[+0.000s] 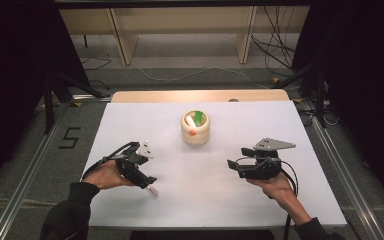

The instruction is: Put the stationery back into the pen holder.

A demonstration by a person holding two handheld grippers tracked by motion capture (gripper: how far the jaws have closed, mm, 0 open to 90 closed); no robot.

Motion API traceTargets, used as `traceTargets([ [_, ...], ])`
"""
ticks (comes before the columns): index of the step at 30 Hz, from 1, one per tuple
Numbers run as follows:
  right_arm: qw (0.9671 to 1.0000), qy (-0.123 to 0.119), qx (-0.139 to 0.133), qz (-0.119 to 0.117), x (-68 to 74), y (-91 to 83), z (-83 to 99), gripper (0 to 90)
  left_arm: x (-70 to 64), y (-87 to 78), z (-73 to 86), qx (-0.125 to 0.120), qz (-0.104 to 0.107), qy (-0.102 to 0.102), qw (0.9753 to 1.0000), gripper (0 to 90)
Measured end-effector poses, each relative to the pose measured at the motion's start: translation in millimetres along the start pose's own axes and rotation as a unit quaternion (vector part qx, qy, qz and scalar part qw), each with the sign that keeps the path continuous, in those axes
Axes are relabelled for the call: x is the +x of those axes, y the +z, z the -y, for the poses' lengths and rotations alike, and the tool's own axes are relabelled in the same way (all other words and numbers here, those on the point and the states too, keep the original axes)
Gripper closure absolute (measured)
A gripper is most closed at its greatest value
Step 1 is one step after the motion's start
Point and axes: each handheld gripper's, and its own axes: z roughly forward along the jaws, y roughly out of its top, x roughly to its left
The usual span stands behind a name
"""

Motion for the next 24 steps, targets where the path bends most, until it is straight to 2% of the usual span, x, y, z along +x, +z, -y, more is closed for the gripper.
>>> traceTargets([
  [7, 1.0000, 0.002, 0.000, 0.001, -0.1, -6.1, 6.9, 29.5, 7.7, 2.3, -0.9, -0.006, -0.015, -0.020, 0.9997, 20.4],
  [12, 1.0000, 0.004, 0.002, 0.000, 1.9, -8.7, 11.6, 29.5, 7.4, 5.6, 5.3, 0.004, -0.009, -0.022, 0.9997, 20.8],
  [18, 1.0000, 0.006, 0.007, -0.001, 1.9, -8.3, 14.5, 29.5, 7.5, 6.7, 12.6, 0.027, 0.002, -0.019, 0.9994, 21.8],
  [22, 1.0000, 0.007, 0.007, -0.002, 2.2, -8.4, 14.8, 29.5, 5.9, 6.3, 13.5, 0.046, 0.014, -0.007, 0.9988, 22.5],
  [24, 0.9999, 0.008, 0.009, -0.003, 3.3, -9.0, 15.7, 29.5, 5.1, 5.4, 13.5, 0.046, 0.019, -0.002, 0.9987, 22.6],
])
